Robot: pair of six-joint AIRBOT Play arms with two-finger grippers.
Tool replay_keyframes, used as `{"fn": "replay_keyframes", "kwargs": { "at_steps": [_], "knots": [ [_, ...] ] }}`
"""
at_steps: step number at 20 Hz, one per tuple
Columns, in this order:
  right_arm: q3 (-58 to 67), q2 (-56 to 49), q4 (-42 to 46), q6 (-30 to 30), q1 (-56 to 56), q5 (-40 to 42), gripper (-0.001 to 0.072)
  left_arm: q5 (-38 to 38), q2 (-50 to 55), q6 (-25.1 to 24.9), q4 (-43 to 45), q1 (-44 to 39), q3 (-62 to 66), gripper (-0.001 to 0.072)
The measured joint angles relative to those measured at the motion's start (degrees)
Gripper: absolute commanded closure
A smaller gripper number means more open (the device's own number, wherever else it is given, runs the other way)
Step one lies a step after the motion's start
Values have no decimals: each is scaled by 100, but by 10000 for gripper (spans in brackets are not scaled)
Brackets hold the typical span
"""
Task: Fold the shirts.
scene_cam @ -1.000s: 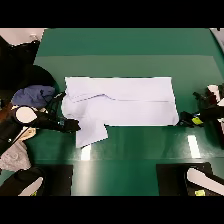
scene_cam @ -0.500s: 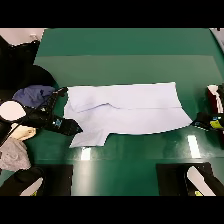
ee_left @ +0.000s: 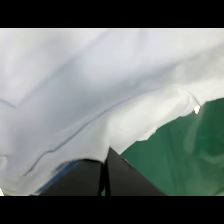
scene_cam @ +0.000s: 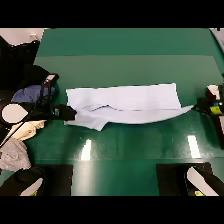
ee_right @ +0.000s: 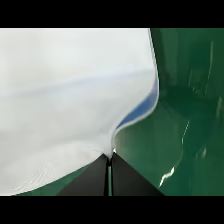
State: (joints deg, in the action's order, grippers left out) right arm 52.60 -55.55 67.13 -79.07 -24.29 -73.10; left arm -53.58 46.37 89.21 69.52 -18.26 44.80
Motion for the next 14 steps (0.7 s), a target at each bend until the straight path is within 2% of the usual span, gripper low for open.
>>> {"fn": "replay_keyframes", "kwargs": {
  "at_steps": [6,14],
  "knots": [
    [1163,-1248,-2,-177,723,520,702,1342,328,422,745,146,-4,678],
    [2055,-2531,24,-280,1335,1335,697,3003,1167,531,697,645,9,677]
  ]
}}
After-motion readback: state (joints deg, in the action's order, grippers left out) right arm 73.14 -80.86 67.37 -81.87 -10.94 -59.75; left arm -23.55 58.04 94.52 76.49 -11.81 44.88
